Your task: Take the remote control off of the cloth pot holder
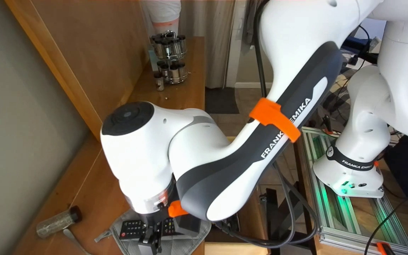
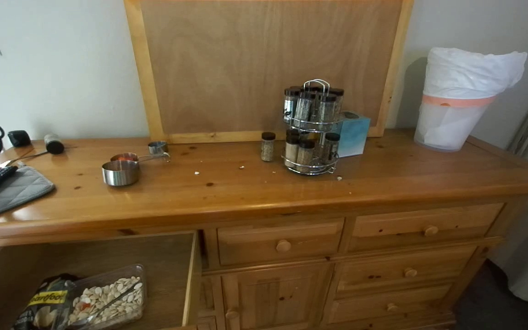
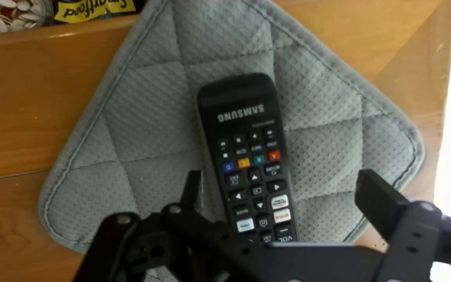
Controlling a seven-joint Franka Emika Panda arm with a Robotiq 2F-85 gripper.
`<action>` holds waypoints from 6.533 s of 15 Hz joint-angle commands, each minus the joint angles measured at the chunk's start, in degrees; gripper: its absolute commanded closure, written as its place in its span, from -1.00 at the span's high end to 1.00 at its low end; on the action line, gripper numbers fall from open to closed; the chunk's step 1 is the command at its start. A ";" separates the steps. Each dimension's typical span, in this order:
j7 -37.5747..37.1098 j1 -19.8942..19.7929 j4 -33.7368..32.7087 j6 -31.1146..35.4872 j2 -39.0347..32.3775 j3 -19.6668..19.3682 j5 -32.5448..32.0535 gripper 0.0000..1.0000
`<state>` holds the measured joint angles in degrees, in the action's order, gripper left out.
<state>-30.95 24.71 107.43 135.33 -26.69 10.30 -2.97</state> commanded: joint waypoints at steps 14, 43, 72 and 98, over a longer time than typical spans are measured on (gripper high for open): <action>-7.58 4.70 -2.88 1.94 -2.39 -4.98 -6.21 -0.51; 17.76 -18.33 0.85 -15.72 17.94 -8.97 -8.70 -0.05; 61.74 -39.07 -36.02 -16.70 -19.73 -7.99 5.00 -0.55; 31.24 -27.40 -20.22 -26.22 2.75 -15.94 -5.75 1.00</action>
<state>4.03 -4.30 76.08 109.58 -32.74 -4.38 -5.84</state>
